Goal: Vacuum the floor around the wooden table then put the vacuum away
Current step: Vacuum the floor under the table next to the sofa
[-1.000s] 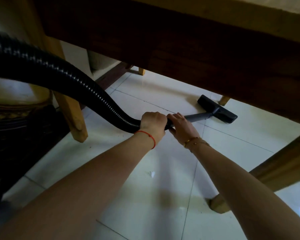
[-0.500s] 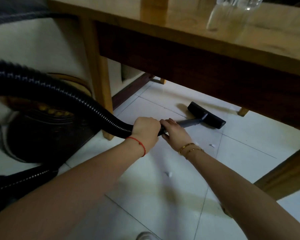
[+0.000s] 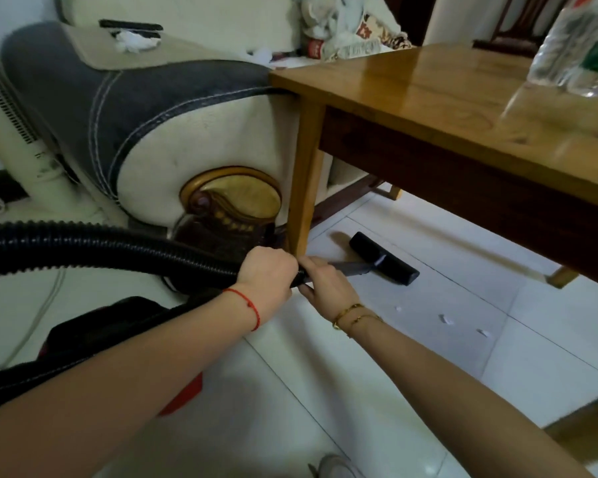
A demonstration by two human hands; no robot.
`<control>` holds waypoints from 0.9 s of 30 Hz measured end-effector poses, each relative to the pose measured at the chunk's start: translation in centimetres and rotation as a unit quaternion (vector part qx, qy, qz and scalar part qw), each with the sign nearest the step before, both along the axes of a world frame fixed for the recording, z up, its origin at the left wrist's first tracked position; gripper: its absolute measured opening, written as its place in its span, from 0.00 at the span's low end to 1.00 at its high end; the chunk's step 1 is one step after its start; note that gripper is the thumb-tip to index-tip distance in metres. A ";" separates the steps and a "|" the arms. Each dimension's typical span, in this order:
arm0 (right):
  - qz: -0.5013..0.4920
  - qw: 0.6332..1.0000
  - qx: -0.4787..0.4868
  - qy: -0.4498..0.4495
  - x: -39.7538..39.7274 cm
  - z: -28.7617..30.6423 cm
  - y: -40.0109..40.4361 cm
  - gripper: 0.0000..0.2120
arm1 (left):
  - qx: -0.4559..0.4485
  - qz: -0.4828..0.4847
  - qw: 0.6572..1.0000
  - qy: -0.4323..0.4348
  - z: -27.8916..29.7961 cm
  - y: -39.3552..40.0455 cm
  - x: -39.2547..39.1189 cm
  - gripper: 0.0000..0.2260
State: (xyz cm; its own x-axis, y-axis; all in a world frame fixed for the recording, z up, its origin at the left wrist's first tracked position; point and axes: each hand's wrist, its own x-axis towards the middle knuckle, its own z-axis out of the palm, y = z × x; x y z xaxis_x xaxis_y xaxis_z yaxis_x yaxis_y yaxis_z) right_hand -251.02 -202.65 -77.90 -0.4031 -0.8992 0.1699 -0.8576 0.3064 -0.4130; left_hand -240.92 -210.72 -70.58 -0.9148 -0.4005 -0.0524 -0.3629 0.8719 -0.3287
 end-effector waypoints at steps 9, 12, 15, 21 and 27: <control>0.029 1.000 -0.004 0.012 2.0 -0.6 -3.1 0.14 | 0.008 0.037 0.999 0.009 -0.2 -2.3 2.8 0.09; 0.033 0.999 0.004 0.023 0.6 -1.7 -3.8 0.13 | 0.021 0.047 0.999 0.007 -1.4 -2.9 1.6 0.10; 0.029 0.999 0.012 0.035 -1.9 -2.8 -4.2 0.13 | 0.032 0.042 0.999 0.015 -2.7 -3.3 -0.8 0.10; 0.024 0.999 0.023 0.042 -9.2 -4.9 -4.8 0.17 | 0.041 0.032 0.998 0.040 -5.7 -4.3 -7.9 0.10; -0.004 0.998 0.046 0.046 -17.1 -5.9 -4.0 0.15 | 0.038 0.005 0.997 0.070 -8.2 -4.2 -16.0 0.08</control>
